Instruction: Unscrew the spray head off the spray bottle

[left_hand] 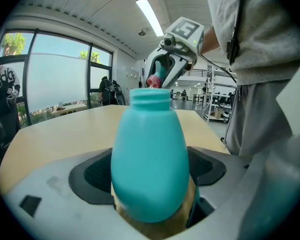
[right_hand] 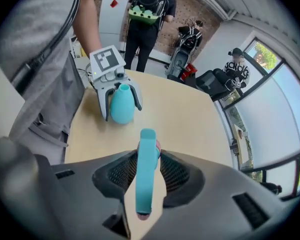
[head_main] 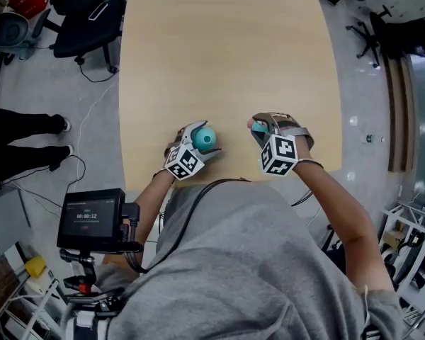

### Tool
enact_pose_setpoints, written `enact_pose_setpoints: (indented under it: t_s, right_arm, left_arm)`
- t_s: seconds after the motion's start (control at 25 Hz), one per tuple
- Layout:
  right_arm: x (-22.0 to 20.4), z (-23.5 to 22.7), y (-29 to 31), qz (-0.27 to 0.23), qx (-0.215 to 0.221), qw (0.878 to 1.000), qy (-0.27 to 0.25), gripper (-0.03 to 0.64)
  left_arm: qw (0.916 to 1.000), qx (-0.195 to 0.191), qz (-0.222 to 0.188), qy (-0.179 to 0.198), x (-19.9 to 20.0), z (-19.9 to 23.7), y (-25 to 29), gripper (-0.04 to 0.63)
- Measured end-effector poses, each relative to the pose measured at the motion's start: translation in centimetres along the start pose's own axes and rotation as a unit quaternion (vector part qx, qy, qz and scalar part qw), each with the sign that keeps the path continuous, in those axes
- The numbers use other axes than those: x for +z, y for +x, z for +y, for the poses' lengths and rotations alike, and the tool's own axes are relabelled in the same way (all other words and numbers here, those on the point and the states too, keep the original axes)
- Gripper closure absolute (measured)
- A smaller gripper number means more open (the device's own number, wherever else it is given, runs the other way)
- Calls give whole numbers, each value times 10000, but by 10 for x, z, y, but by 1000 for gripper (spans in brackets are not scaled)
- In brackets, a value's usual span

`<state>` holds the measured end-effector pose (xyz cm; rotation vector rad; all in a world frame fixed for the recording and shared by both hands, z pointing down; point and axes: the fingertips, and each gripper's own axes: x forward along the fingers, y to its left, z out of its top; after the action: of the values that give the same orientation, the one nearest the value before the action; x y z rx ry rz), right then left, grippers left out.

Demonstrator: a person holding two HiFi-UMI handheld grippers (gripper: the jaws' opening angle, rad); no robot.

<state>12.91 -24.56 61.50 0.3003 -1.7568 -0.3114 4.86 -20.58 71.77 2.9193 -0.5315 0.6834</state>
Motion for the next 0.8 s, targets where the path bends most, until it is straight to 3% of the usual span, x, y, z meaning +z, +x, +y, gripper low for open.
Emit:
enact_pose_setpoints:
  t_s: [0.36, 0.6, 0.8]
  right_arm:
    - [-16, 37, 61, 489, -578, 9959, -492, 476]
    - [-19, 71, 70, 632, -398, 9942, -774, 476]
    - [-33, 86, 85, 671, -160, 9960, -573, 476]
  left_arm:
    - [9999, 25, 12, 102, 8, -7, -16, 176]
    - [9999, 122, 44, 82, 16, -16, -33, 176]
    - [9998, 187, 92, -9, 8, -13, -40, 176]
